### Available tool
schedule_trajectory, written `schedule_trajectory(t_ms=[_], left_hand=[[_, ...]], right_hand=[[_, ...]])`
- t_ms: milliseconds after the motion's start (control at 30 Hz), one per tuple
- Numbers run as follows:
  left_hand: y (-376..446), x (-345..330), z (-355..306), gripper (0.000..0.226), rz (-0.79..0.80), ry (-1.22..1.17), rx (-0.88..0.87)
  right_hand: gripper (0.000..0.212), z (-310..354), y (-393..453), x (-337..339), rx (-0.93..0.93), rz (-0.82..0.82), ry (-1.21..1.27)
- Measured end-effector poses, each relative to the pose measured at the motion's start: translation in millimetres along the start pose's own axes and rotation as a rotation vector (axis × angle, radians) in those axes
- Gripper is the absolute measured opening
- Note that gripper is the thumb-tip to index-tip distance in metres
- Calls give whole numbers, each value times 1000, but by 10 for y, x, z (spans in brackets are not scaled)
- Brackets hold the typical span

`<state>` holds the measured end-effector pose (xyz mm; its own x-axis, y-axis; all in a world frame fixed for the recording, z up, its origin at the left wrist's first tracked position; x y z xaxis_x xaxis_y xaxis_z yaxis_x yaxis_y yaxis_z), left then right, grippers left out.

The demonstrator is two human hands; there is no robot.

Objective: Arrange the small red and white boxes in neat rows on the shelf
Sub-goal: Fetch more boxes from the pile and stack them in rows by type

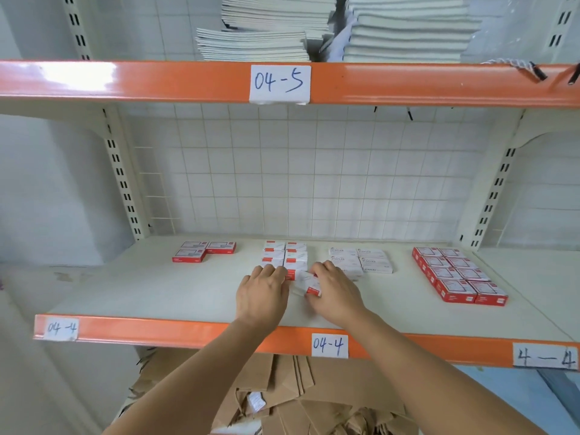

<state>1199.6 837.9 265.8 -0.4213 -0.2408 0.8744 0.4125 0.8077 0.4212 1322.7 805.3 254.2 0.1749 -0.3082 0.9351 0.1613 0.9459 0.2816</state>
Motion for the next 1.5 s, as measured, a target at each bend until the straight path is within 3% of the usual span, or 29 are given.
schedule_trajectory(t_ms=[167,300,433,500,600,667,800,1033,1500], left_hand=[[-47,-65,183,32,49,-14,-117],[-79,-102,157,34,52,-47,-206],[-68,-90,144,35,40,-73,-244],[-38,-77,194,36,37,-88,-238],[20,-70,288,37,37,-94,-200],[66,-84,330,37,51,-109,-178],[116,-148,358,39,80,-121,-160],[93,-177,356,38,79,-120,-163],[131,-162,369,42,68,-115,-150]], right_hand=[[43,1,-124,-7,-198,-49,-25],[62,-79,-257,-57,-387,22,-60],[44,-160,-288,46,-449,3,-98],[41,-190,-247,73,-402,22,-79],[76,-46,-194,-132,-173,247,-17],[84,23,-203,-217,-98,325,22],[53,-82,-167,-200,-163,252,107],[39,-111,-87,-151,-227,134,32],[47,-38,7,-130,-173,56,-6]])
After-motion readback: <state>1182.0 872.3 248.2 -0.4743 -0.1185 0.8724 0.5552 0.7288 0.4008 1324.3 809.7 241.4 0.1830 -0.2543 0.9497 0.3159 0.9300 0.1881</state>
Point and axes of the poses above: each hand's wrist, its own y-axis towards the middle knuckle, its own x-axis out of the back of the hand, z = x × y, the point moved 10 cm from there along y, towards the middle knuckle, and after that the axes turned 5 degrees about -y, right-handed, at the moved point
